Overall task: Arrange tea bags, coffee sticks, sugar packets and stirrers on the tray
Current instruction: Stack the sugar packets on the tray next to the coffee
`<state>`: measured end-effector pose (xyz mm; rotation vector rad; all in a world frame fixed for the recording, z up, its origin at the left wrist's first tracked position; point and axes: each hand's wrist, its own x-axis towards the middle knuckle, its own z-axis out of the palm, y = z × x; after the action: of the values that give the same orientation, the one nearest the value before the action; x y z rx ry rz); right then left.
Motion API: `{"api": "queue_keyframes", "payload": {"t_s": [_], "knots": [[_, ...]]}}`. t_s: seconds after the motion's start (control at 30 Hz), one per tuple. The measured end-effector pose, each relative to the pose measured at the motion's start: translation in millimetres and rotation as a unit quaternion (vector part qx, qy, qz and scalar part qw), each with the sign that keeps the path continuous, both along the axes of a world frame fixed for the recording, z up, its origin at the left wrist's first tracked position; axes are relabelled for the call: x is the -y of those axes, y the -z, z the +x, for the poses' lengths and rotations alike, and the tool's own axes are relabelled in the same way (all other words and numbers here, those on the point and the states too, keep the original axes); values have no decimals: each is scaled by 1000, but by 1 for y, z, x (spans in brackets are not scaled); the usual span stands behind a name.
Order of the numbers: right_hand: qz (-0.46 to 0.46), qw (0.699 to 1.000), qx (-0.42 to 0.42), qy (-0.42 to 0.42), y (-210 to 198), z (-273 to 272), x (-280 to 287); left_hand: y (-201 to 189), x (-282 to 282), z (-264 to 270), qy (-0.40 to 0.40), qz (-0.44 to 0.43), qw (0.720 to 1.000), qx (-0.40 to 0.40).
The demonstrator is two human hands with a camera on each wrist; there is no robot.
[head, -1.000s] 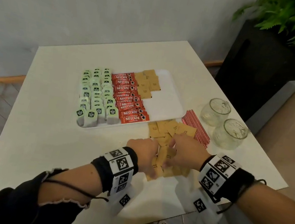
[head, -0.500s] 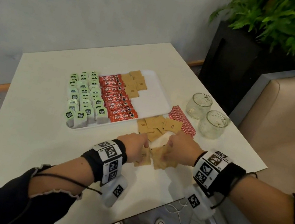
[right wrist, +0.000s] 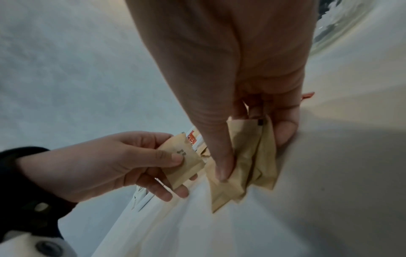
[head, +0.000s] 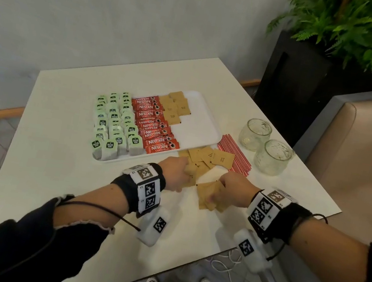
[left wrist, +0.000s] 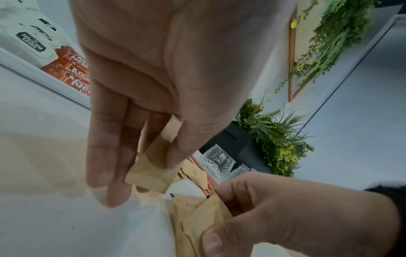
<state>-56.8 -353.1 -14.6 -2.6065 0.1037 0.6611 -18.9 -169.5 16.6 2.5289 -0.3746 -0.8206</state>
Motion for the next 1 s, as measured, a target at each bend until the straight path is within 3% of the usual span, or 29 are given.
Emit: {"api": "queue_keyframes", "payload": {"t_s": [0.1, 0.33, 0.57, 0.7, 0.77, 0.87, 0.93, 1.0], "knots": [[38, 999, 7, -28, -5, 1, 4, -3, -2, 0, -25, -36, 999, -22], [256, 963, 84, 3, -19, 18, 0, -6, -5, -7, -39, -152, 984, -88], [336, 937, 85, 52, -26, 35, -19, -7, -12, 2, -83, -271, 953, -109], [329, 942, 64, 25, -31, 46, -27, 1, -15, 9, -138, -288, 944, -84], [346, 936, 40, 52, -38, 52, -25, 5, -18, 14, -148, -281, 945, -77], [271, 953, 96, 94, -39, 69, -2, 10, -24, 20, -164, -268, 947, -67], [97, 985, 135, 54, -35, 77, 18, 12, -28, 23, -168, -260, 949, -61], [-42, 993, 107, -4, -28, 80, 27, 13, -30, 26, -172, -254, 950, -58]]}}
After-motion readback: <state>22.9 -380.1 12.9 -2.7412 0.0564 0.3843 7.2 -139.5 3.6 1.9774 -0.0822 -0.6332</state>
